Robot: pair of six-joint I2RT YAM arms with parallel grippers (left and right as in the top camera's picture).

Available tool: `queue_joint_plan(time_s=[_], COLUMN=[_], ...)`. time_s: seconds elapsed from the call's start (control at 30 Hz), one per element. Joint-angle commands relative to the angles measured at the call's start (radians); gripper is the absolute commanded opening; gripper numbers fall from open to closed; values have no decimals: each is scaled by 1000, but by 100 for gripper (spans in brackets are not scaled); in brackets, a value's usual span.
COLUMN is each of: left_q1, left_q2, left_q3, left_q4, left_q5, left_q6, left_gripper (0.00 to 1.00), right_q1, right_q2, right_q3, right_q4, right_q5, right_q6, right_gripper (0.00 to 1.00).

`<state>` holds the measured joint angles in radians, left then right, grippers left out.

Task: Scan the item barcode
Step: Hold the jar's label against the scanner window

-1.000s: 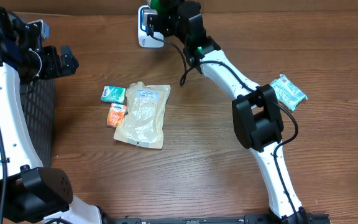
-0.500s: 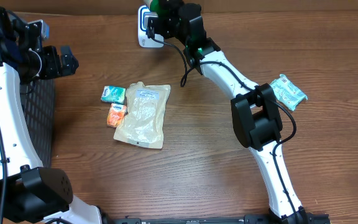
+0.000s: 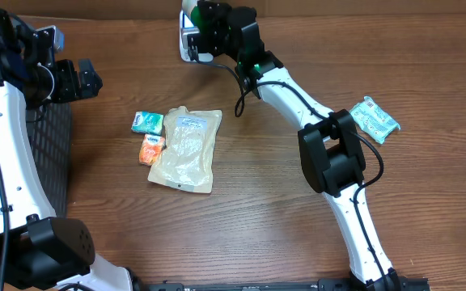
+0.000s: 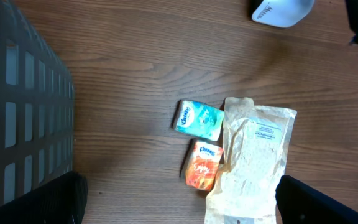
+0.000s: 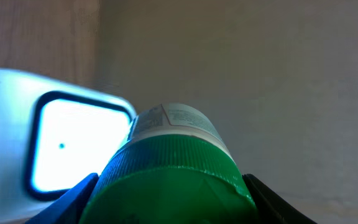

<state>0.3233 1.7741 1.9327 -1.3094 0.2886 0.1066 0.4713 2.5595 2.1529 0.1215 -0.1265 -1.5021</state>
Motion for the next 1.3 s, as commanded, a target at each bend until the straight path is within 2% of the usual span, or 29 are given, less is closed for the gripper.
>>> queue_joint_plan(time_s=[0.0,1.27], left_q1=[3,3], left_q2=[-29,-29], left_q3=[17,17], left_q4=[2,2], left_q5=[8,8], left_q6=[-8,-8], left_gripper=[100,100], right_q1=[6,18], right_q2=[-3,-39], right_q3=[11,11], right_q4=[-4,133], right_q5=[-6,-2], right_q6=[-86,-99], right_gripper=[40,40])
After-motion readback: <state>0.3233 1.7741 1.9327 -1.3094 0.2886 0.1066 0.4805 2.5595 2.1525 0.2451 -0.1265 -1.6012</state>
